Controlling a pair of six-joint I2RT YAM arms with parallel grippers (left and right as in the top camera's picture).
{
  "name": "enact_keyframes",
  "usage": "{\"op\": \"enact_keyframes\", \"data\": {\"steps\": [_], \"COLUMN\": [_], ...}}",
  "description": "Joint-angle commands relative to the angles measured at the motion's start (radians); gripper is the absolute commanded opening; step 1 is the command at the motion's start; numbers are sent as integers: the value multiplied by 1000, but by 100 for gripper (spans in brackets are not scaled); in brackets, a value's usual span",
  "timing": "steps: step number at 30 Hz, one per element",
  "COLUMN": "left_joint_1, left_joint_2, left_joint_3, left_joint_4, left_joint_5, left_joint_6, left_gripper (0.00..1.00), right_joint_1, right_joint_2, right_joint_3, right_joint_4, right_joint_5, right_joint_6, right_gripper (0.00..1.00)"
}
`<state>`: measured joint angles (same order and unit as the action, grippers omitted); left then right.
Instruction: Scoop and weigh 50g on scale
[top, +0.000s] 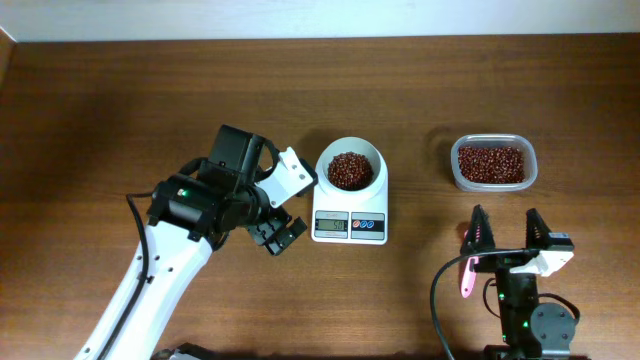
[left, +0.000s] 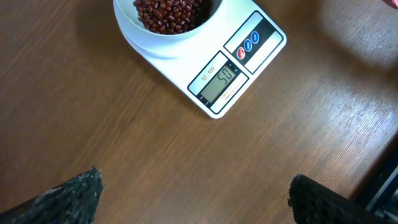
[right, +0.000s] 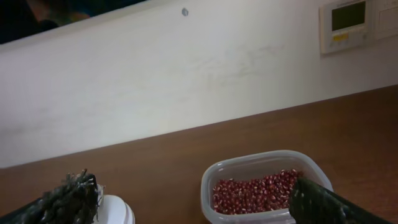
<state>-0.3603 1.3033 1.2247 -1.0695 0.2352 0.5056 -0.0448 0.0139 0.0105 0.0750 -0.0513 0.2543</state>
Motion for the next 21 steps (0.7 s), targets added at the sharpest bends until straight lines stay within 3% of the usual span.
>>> {"op": "enact_keyframes", "data": {"steps": [1, 3, 6, 21], "left_joint_1": [5, 5, 5, 5], "left_joint_2": [-8, -8, -8, -8], "left_joint_3": [0, 0, 0, 0], "left_joint_4": [-1, -1, -1, -1], "left_joint_5": [4, 4, 4, 4], "left_joint_6": [16, 16, 16, 16], "left_gripper": [99, 99, 99, 99], "right_joint_1": [5, 5, 5, 6], "right_joint_2": [-11, -10, -10, 2], "right_joint_3": [-5, -5, -5, -5], "right_joint_4": [-55, -156, -152, -153], "right_joint_5": [-16, -15, -23, -24], "right_joint_6": [-65, -68, -174, -169], "right_gripper": [99, 99, 99, 99]}}
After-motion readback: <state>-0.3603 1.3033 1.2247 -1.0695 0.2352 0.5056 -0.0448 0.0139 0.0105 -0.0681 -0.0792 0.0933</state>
